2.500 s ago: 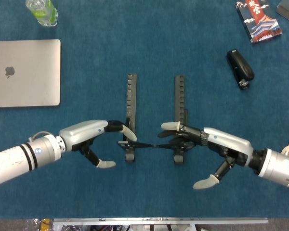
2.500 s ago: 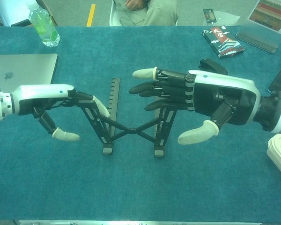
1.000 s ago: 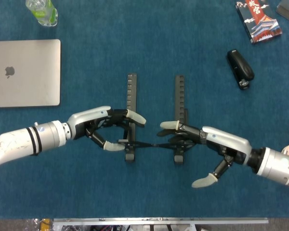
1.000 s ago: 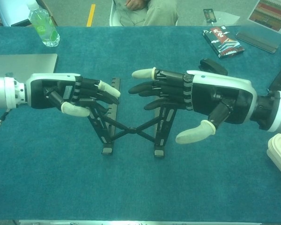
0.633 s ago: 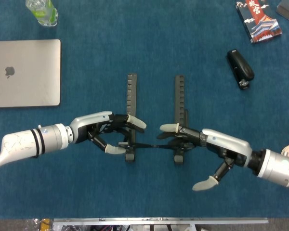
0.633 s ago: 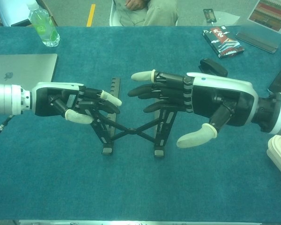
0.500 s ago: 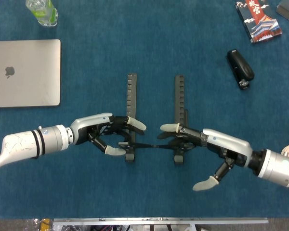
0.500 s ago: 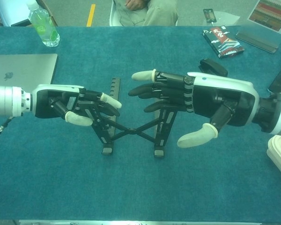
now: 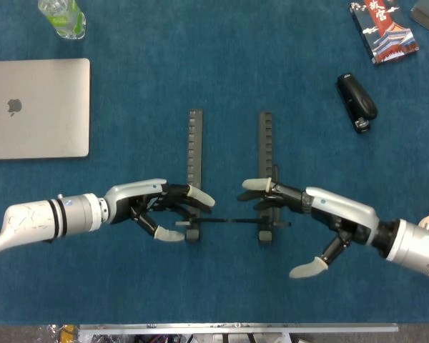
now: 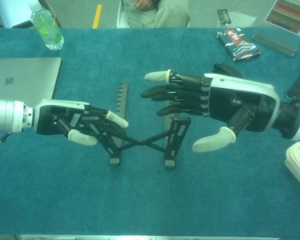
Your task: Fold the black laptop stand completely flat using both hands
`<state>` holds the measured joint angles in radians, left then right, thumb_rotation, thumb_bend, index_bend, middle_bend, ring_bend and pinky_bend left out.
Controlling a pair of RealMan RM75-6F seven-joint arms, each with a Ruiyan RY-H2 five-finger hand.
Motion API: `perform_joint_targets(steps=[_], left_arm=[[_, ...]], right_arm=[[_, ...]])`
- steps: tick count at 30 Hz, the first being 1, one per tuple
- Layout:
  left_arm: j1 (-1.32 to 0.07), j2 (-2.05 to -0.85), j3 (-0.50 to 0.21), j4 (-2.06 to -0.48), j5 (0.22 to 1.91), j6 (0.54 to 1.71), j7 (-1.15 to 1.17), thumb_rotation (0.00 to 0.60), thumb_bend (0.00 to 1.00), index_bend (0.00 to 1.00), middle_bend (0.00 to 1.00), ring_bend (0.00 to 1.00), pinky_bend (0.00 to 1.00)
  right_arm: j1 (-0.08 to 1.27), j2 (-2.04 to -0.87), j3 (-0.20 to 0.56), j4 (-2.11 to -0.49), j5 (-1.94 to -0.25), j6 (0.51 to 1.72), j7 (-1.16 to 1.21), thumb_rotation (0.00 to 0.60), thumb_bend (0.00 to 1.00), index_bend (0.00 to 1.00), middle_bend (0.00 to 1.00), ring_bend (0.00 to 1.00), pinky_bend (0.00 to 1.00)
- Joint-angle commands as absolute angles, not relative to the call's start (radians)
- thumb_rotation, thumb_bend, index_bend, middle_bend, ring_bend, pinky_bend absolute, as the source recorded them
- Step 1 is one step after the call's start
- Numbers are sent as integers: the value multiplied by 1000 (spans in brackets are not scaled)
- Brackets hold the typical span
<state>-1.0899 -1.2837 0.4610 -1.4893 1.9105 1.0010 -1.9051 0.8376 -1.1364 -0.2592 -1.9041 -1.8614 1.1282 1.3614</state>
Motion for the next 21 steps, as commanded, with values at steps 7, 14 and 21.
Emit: perform_joint_targets(steps=[7,14,21], left_arm=[[-1102,-1277,475,-1506,1906,1012,-1889,588,261,177,186,90,141],[-1112,-1279,478,-1512,1897,1009,-1879,585,261,177,186,90,141],[-1119,-1277,479,-1519,1883,1001,-1867,580,260,178,187,90,141]], right_arm=[[822,-1126,-248,-1896,-1849,1152,1339,579,55,0,122,1,104],[793,-1111,-236,-1892,-1805,1151,1250,578,56,0,122,1,104],[780,-1133,-239,-1858,-1774,1117,1282,579,56,0,122,1,104]])
